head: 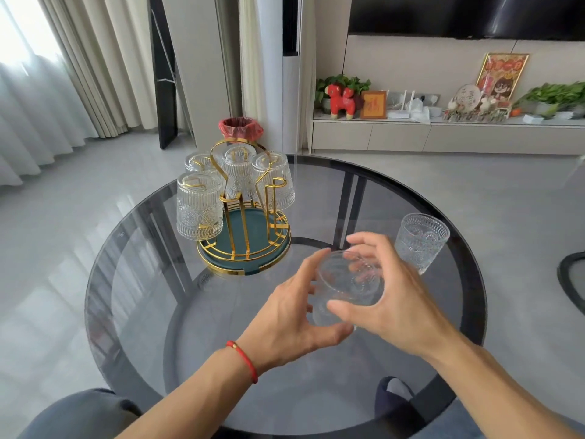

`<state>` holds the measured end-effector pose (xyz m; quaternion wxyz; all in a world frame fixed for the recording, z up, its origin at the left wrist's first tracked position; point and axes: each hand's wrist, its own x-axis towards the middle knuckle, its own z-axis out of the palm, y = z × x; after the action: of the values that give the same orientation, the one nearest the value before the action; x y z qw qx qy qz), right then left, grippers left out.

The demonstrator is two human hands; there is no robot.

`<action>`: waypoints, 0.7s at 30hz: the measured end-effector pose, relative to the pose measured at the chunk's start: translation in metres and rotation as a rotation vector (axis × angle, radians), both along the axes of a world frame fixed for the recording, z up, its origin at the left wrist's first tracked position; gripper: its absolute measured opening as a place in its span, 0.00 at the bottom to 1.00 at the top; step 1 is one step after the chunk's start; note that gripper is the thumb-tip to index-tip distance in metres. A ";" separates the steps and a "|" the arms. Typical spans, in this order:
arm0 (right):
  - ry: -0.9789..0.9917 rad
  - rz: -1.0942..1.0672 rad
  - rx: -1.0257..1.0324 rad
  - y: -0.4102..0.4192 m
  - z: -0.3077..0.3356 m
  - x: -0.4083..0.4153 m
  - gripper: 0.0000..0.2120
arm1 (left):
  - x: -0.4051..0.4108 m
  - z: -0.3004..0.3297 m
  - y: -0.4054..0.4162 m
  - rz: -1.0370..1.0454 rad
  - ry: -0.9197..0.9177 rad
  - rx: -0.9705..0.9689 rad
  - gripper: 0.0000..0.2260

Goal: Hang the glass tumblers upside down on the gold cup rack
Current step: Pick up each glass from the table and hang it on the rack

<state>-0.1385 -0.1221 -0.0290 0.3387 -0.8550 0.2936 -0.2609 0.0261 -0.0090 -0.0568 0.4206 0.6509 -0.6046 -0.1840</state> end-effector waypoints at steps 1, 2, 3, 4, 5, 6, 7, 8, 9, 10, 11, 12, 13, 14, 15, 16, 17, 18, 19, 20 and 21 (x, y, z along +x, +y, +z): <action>-0.020 0.037 0.014 0.003 0.000 0.006 0.41 | 0.001 0.002 0.001 0.038 0.034 -0.022 0.43; -0.043 0.071 0.038 0.006 0.000 0.012 0.41 | 0.003 0.005 0.002 0.076 0.093 -0.040 0.42; -0.069 0.097 0.081 0.007 0.002 0.017 0.40 | 0.005 0.008 0.003 0.111 0.169 -0.053 0.40; -0.092 0.111 0.144 0.007 0.003 0.022 0.38 | 0.008 0.010 0.005 0.148 0.245 -0.066 0.38; -0.107 0.108 0.225 0.005 0.005 0.026 0.35 | 0.012 0.013 0.006 0.193 0.316 -0.075 0.37; -0.111 0.090 0.311 0.004 0.008 0.031 0.30 | 0.017 0.015 0.006 0.241 0.388 -0.084 0.37; -0.105 0.072 0.407 0.003 0.009 0.036 0.25 | 0.023 0.016 0.006 0.285 0.466 -0.095 0.37; -0.098 0.062 0.526 0.003 0.009 0.040 0.21 | 0.027 0.017 0.006 0.316 0.549 -0.106 0.38; -0.094 0.064 0.654 0.003 0.008 0.045 0.21 | 0.031 0.018 0.006 0.335 0.629 -0.113 0.39; -0.109 0.074 0.775 0.005 0.006 0.050 0.22 | 0.033 0.018 0.006 0.344 0.689 -0.116 0.39; -0.141 0.081 0.866 0.007 0.004 0.055 0.22 | 0.034 0.018 0.006 0.351 0.719 -0.115 0.39; -0.186 0.083 0.926 0.009 0.003 0.059 0.21 | 0.034 0.018 0.007 0.360 0.720 -0.111 0.39; -0.232 0.093 0.966 0.010 0.002 0.062 0.21 | 0.035 0.018 0.007 0.373 0.698 -0.101 0.38; -0.276 0.110 0.992 0.010 0.002 0.065 0.20 | 0.036 0.018 0.008 0.387 0.657 -0.085 0.38; -0.320 0.122 1.001 0.009 0.002 0.067 0.20 | 0.038 0.019 0.008 0.399 0.601 -0.061 0.39; -0.366 0.111 0.989 0.007 0.003 0.068 0.20 | 0.040 0.019 0.009 0.403 0.533 -0.032 0.41; -0.412 0.073 0.955 0.004 0.003 0.069 0.23 | 0.042 0.018 0.008 0.406 0.459 -0.003 0.44; -0.449 0.014 0.893 0.002 0.004 0.070 0.26 | 0.043 0.017 0.008 0.413 0.375 0.022 0.46; -0.464 -0.050 0.806 -0.001 0.006 0.071 0.30 | 0.044 0.014 0.008 0.422 0.272 0.043 0.47; -0.464 -0.109 0.703 -0.003 0.008 0.073 0.31 | 0.044 0.010 0.009 0.429 0.139 0.062 0.47; -0.465 -0.152 0.602 -0.006 0.012 0.073 0.31 | 0.044 0.006 0.010 0.429 -0.027 0.084 0.45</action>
<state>-0.0652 -0.1278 -0.0174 0.6119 -0.6110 0.3348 -0.3744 0.0699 0.0009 -0.0509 0.4144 0.7840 -0.4497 -0.1063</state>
